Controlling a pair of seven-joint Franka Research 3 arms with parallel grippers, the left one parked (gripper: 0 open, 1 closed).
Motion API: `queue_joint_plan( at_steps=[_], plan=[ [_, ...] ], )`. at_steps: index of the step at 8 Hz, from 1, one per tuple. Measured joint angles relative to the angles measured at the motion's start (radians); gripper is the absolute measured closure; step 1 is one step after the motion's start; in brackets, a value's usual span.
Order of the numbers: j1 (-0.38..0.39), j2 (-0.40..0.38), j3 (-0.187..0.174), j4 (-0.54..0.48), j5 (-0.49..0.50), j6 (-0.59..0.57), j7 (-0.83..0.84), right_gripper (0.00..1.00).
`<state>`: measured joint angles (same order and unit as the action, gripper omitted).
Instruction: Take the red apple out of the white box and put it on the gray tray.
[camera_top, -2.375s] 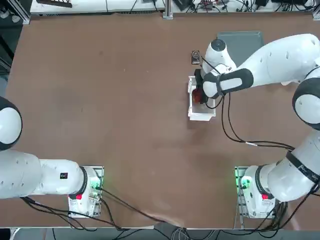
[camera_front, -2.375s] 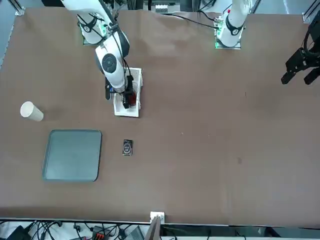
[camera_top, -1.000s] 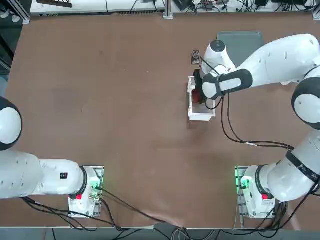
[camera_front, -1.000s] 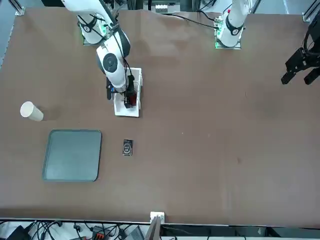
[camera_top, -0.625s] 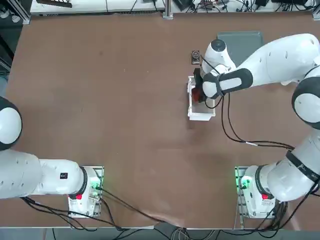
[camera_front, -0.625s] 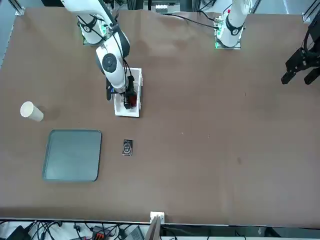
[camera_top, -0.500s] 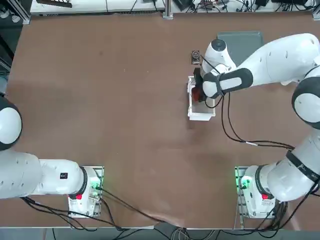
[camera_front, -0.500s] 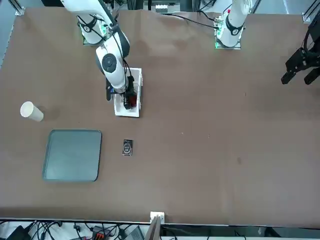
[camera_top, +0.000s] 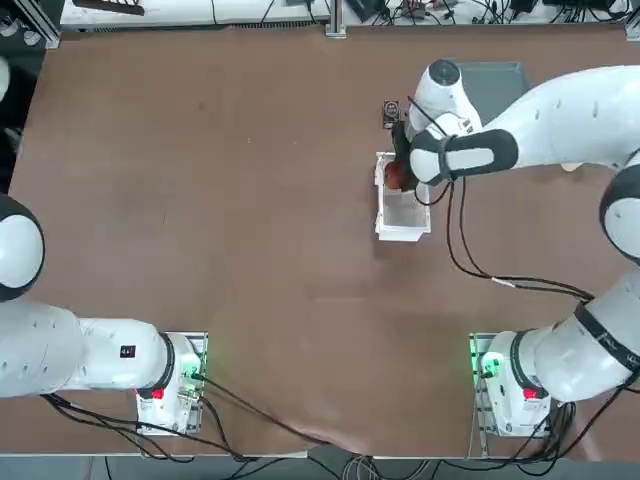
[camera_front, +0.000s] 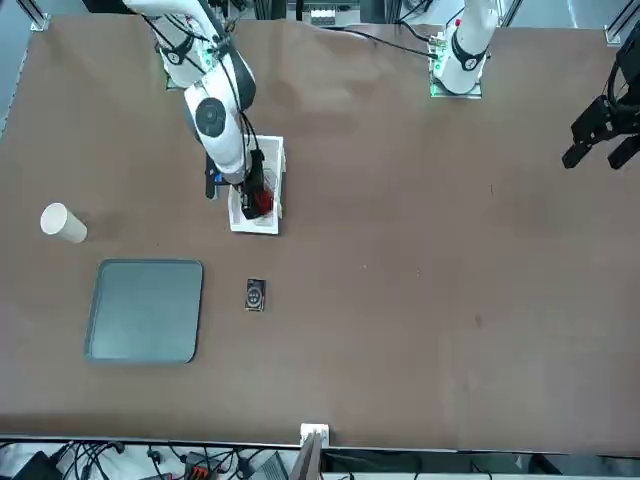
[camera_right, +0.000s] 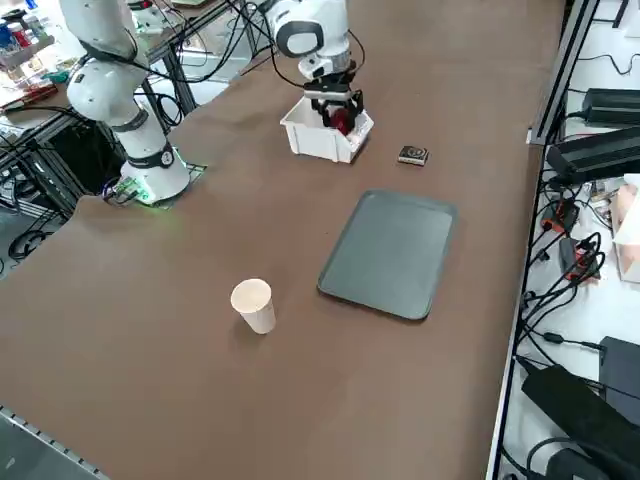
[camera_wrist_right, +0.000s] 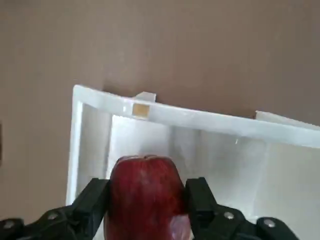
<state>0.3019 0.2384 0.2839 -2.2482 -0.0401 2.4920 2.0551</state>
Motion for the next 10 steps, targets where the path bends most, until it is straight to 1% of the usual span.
queue_joint_plan(
  at_steps=[2, 4, 5, 6, 7, 8, 10],
  plan=[
    [0.000, -0.070, 0.003, 0.002, 0.000, -0.086, -0.016, 0.13],
    [0.000, -0.159, 0.007, 0.009, 0.000, -0.163, -0.019, 0.13],
    [-0.005, -0.199, 0.007, 0.025, 0.000, -0.204, -0.043, 0.13],
    [-0.025, -0.226, 0.008, 0.054, 0.000, -0.258, -0.107, 0.13],
    [-0.064, -0.238, 0.008, 0.090, 0.000, -0.299, -0.202, 0.13],
    [-0.118, -0.237, 0.007, 0.119, 0.005, -0.308, -0.313, 0.13],
    [-0.239, -0.215, 0.004, 0.170, 0.030, -0.308, -0.588, 0.13]
  ],
)
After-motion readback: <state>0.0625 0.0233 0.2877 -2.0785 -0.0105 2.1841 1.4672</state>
